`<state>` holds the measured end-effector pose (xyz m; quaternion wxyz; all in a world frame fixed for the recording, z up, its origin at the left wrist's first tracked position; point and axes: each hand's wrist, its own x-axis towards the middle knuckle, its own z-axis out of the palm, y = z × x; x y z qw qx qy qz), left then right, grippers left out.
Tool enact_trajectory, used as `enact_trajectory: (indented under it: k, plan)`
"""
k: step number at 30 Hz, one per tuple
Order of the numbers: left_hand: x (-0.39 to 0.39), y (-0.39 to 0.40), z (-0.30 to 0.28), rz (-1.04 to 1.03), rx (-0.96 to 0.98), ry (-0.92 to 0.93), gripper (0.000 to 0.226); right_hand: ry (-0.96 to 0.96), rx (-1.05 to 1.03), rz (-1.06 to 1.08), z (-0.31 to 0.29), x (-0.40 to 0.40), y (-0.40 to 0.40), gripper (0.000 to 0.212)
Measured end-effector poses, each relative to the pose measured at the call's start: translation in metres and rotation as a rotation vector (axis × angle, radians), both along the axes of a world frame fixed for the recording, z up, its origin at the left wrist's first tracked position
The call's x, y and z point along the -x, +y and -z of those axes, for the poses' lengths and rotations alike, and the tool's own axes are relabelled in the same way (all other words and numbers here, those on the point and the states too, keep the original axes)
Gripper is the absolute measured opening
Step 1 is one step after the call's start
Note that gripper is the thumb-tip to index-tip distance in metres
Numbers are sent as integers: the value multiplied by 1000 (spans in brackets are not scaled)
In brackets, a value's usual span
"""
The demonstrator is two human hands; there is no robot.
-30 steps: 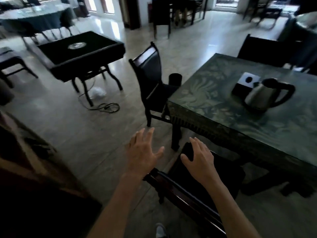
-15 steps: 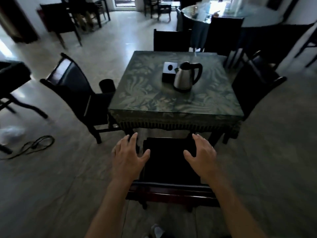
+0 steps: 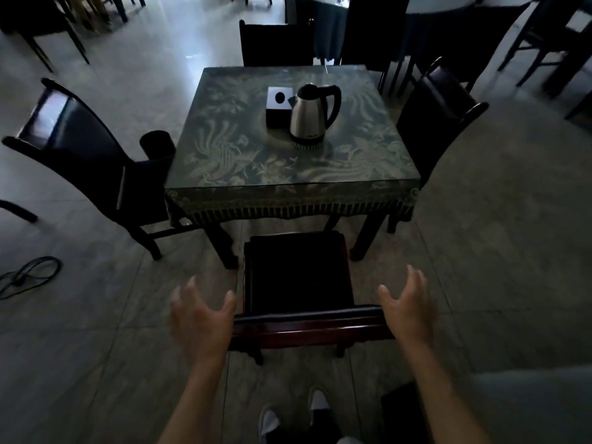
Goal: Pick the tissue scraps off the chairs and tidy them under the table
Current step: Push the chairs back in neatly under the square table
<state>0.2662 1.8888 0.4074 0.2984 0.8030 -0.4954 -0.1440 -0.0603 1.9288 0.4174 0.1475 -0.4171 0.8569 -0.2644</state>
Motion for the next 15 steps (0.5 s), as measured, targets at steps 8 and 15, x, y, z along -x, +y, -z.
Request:
enact_trajectory:
  k: [8, 15]
  plan:
    - [7, 30, 42, -769, 3, 1205, 73, -757, 309, 716, 39, -1, 20, 80]
    - [67, 31, 37, -679, -172, 1552, 53, -1381, 437, 941, 45, -14, 26, 58]
